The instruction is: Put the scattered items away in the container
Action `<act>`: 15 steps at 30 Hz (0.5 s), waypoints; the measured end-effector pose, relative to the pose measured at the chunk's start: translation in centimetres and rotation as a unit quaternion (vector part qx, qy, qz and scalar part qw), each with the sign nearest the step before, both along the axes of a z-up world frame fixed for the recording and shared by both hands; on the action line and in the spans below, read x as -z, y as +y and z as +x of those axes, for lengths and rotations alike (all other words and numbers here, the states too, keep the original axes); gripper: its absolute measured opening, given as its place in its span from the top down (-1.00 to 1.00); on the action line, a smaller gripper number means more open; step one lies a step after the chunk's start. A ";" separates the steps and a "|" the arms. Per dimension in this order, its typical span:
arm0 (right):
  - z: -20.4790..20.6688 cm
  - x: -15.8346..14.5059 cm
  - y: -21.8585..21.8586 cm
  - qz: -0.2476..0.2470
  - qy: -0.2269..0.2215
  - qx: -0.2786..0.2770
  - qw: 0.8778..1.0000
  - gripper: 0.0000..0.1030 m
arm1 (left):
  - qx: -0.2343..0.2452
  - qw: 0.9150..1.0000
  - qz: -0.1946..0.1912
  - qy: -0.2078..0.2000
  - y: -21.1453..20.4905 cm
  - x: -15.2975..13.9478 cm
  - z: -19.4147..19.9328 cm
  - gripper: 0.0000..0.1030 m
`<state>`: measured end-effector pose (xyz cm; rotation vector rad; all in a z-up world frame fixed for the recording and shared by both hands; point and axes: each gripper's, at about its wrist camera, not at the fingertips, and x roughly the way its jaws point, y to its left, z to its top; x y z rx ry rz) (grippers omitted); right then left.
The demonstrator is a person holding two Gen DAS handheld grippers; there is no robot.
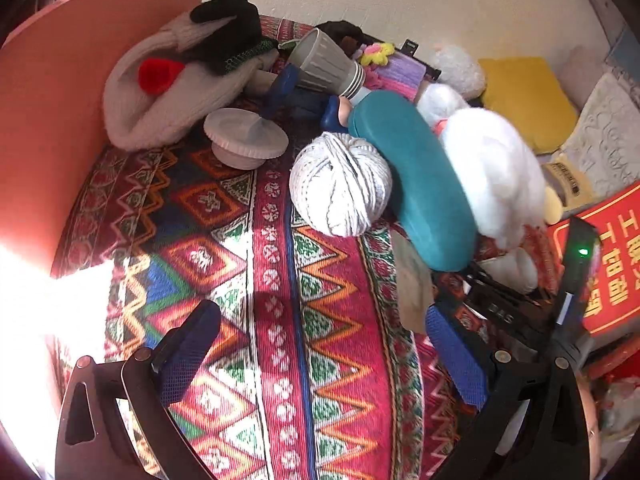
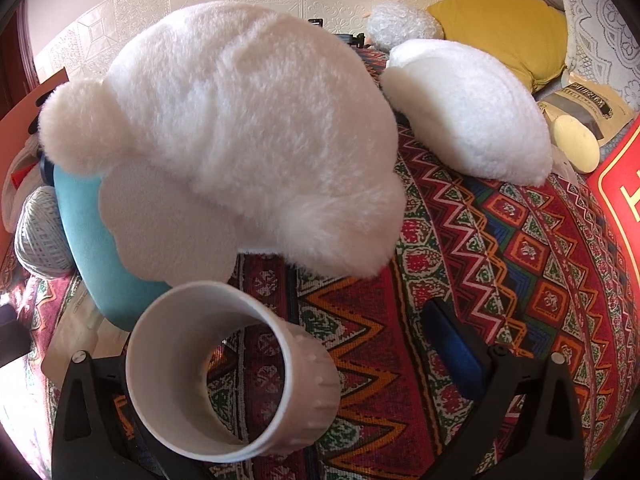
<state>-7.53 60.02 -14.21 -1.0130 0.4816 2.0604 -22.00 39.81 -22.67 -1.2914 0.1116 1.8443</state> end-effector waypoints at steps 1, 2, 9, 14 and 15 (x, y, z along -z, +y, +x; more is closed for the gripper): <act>-0.1 0.5 -0.2 -0.004 -0.001 0.000 1.000 -0.99 | -0.002 1.000 0.005 0.002 -0.9 -0.6 0.4 -1.00; -0.1 1.0 -0.4 -0.011 -0.003 -0.003 1.000 -0.99 | -0.002 1.000 0.009 0.010 -1.5 -1.2 0.6 -1.00; 5.1 -1.6 -0.6 -0.183 0.144 0.033 0.972 -0.99 | 0.035 0.996 0.014 0.083 -2.1 -3.9 3.0 -1.00; 6.7 -2.6 -0.4 -0.225 0.194 0.053 0.953 -0.96 | 0.051 0.996 0.000 0.079 0.7 -3.1 4.1 -1.00; 6.4 -3.2 -0.3 -0.223 0.195 0.052 0.954 -0.83 | 0.049 0.996 0.002 0.075 1.0 -3.0 4.1 -1.00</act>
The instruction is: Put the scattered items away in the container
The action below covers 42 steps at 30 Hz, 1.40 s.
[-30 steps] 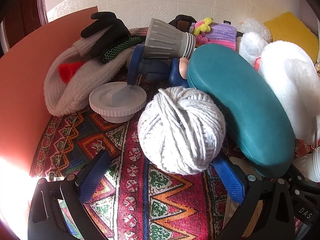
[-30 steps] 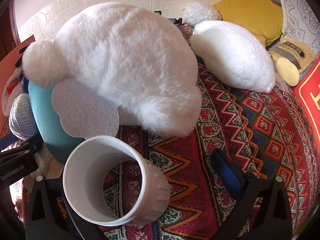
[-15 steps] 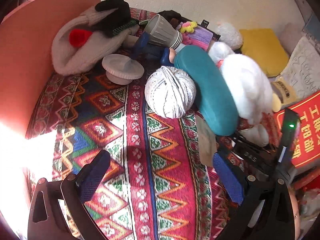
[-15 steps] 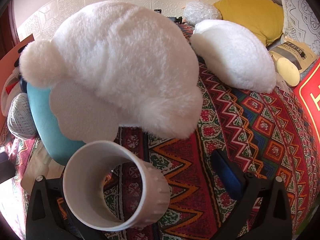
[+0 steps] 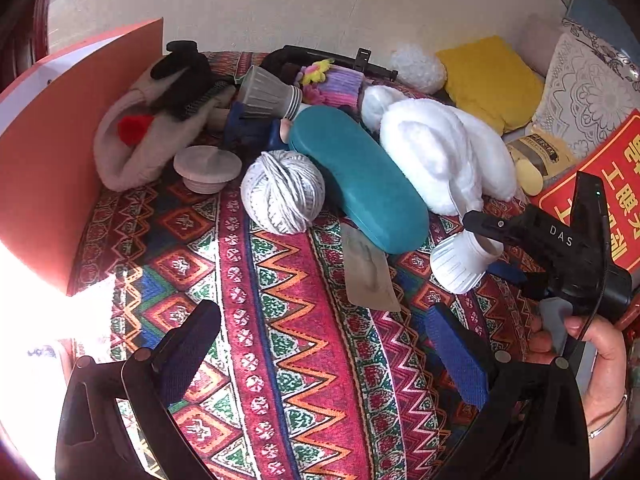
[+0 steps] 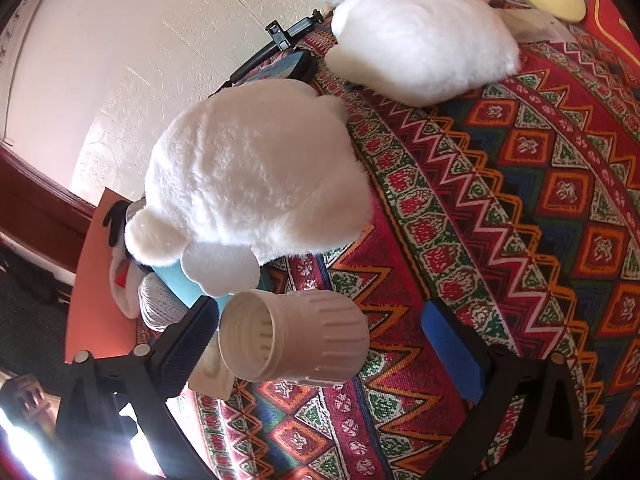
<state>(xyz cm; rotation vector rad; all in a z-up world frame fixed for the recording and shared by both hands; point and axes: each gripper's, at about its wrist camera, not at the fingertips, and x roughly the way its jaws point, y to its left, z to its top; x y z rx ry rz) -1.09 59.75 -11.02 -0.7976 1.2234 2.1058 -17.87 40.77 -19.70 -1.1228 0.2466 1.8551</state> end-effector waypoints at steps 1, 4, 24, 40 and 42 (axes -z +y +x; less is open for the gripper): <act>-0.3 0.9 -0.5 0.005 0.001 -0.005 1.000 -0.70 | -0.001 1.000 0.003 -0.002 0.4 0.5 0.0 -1.00; -1.0 1.0 -2.5 0.033 -0.020 -0.038 0.999 -0.48 | 0.005 1.000 -0.005 -0.005 2.4 1.0 -0.7 -1.00; -4.7 6.9 1.2 0.089 -0.110 -0.133 0.981 -0.18 | -0.016 0.998 -0.050 -0.023 7.8 4.9 -8.4 -0.89; -1.3 4.8 -0.6 0.110 -0.107 -0.121 0.981 -0.10 | -0.031 0.999 0.015 -0.025 4.0 0.2 -4.7 -0.17; -0.1 3.6 -0.8 0.109 -0.086 -0.115 0.984 -0.10 | -0.025 0.999 0.031 -0.009 3.0 -2.0 -4.0 -0.17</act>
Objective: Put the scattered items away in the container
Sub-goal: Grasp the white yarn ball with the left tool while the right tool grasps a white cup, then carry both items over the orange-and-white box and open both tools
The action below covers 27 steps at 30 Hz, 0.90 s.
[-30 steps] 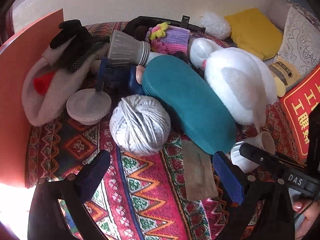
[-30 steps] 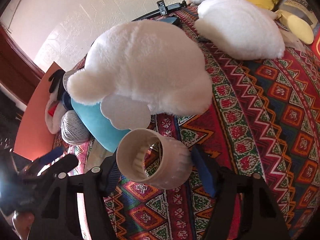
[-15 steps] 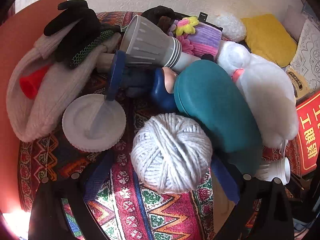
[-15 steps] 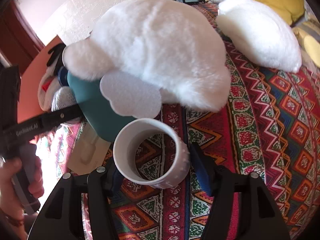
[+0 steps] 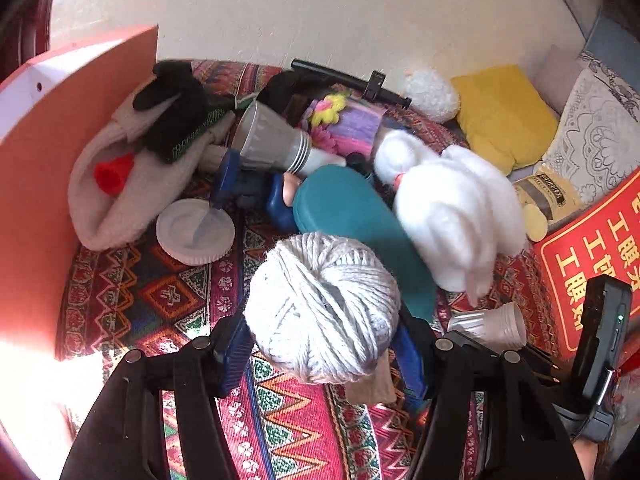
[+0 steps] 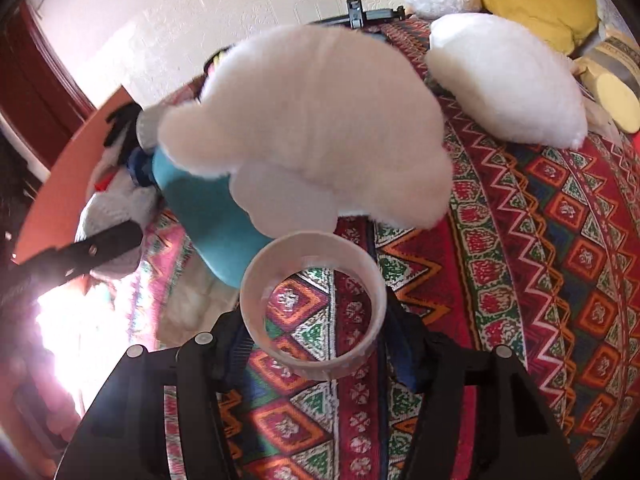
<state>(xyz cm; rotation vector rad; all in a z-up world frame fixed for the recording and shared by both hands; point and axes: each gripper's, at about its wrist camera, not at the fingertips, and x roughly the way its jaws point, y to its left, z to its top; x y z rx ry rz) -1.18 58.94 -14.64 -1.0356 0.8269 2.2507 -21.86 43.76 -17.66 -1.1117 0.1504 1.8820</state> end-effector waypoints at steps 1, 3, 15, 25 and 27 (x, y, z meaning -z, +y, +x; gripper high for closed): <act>0.7 -0.9 -0.3 0.002 0.010 0.001 1.000 -0.10 | 0.001 1.000 0.012 0.008 -0.7 -1.3 0.2 -0.17; 2.5 -2.3 -1.3 0.012 0.033 0.000 0.999 -0.10 | -0.006 0.999 0.042 0.022 -2.6 -4.1 0.1 -0.17; -8.5 -10.4 -8.6 0.066 0.148 -0.095 0.982 -0.10 | -0.225 0.959 0.097 0.143 -17.3 -14.3 -14.0 -0.17; -23.3 -15.5 -15.8 0.121 0.185 -0.228 0.948 -0.10 | -0.333 0.938 0.016 0.095 -22.9 -7.7 -22.5 -0.58; -27.0 -15.8 -17.2 0.137 0.185 -0.253 0.940 -0.10 | -0.360 0.928 0.010 0.101 -24.3 -7.7 -22.9 -0.58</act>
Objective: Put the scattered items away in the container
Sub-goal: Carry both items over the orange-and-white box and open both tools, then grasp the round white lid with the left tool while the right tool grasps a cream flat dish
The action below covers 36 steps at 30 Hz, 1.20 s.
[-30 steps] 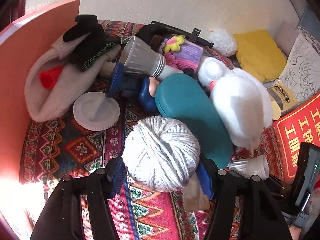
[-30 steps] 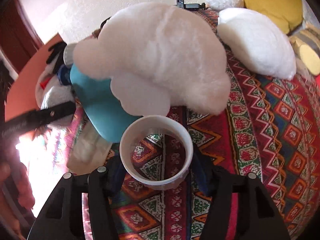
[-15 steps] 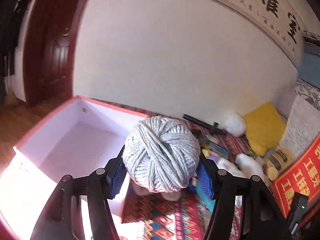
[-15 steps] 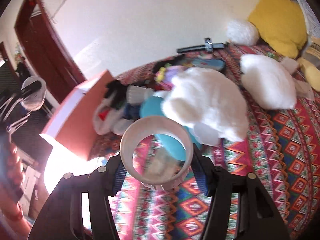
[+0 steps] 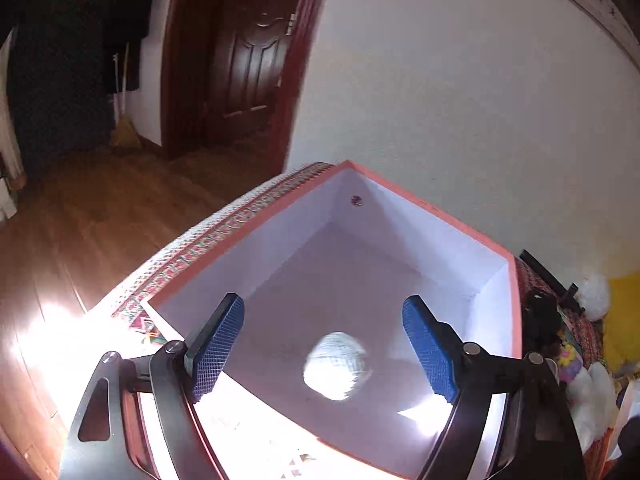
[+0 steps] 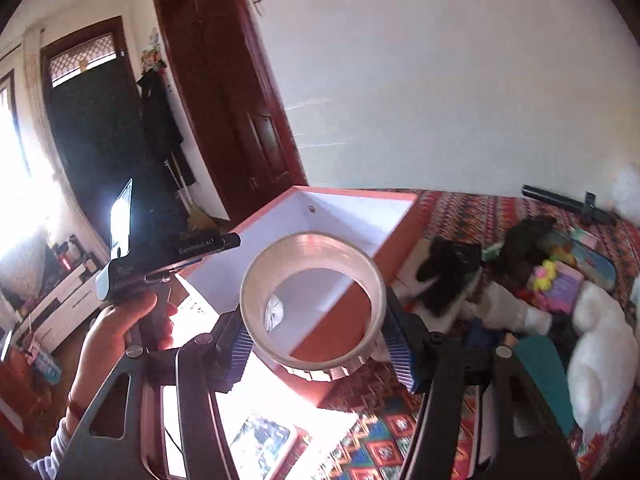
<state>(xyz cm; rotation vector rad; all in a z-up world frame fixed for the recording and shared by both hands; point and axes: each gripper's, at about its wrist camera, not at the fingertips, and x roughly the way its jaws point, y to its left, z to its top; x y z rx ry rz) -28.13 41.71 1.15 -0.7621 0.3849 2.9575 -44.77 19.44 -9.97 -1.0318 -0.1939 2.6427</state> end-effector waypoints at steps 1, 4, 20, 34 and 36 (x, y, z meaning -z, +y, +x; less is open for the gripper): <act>-1.9 -0.1 -0.9 0.015 0.000 -0.009 1.000 -0.10 | -0.012 1.000 -0.004 -0.001 -0.7 0.1 -0.2 -0.59; -7.0 0.2 -2.6 0.036 -0.006 -0.022 0.999 -0.12 | -0.039 0.999 -0.013 -0.011 -2.0 0.9 -1.0 -0.59; 1.7 2.8 5.6 0.002 -0.027 0.104 0.994 -0.68 | -0.006 1.000 -0.004 0.009 -0.9 -0.9 1.4 -0.59; 14.4 12.9 16.2 -0.171 -0.170 0.182 0.953 -0.41 | 0.267 0.963 -0.036 0.021 15.7 -1.7 13.5 -0.59; 14.1 14.6 16.1 -0.191 -0.193 0.171 0.947 -0.32 | 0.276 0.959 -0.056 0.015 17.4 -0.7 14.4 -0.59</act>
